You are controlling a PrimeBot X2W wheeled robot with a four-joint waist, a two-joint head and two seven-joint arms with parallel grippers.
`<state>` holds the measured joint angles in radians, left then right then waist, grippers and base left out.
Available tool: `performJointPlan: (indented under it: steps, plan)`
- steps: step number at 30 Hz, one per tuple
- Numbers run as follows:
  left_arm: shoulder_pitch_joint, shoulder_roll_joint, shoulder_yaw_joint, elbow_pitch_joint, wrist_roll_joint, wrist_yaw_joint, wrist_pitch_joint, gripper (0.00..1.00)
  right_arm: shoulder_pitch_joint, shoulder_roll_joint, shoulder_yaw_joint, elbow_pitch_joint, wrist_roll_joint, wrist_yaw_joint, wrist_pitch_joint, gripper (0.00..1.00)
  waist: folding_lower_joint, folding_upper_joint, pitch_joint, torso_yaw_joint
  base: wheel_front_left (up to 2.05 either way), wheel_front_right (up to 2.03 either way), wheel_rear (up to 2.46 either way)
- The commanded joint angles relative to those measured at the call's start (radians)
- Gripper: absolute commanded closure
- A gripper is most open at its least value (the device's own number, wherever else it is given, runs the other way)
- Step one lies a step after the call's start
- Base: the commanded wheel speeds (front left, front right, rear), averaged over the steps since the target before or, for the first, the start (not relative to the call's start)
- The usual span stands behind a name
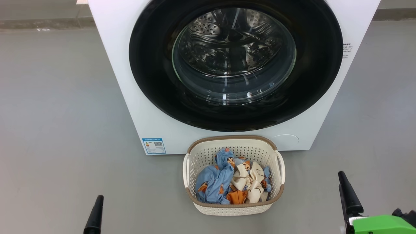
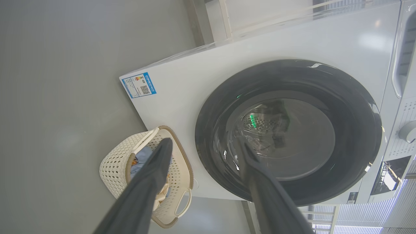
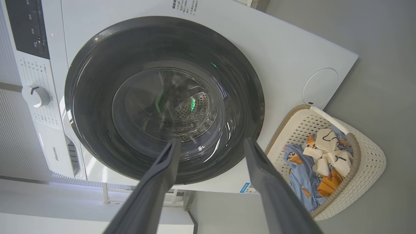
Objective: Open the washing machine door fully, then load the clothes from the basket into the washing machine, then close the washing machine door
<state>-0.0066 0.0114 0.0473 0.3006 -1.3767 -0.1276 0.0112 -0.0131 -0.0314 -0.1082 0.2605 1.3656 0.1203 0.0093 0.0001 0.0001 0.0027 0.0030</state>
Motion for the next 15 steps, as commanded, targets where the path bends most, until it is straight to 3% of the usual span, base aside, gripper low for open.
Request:
performJointPlan:
  steps: [1,15]
  plan:
    - [-0.049,0.016,0.011,-0.035,0.036,-0.001,-0.013,0.0,-0.042,-0.009,0.013,-0.038,-0.038,0.003,-0.013,0.0,0.0,-0.0001,0.0,0.0,0.0,0.0,0.0]
    - [-0.061,0.026,-0.007,-0.071,0.289,-0.001,-0.057,0.0,-0.055,-0.015,0.028,-0.096,-0.298,0.004,-0.057,0.0,0.0,-0.0001,0.004,0.002,0.0,0.0,0.0]
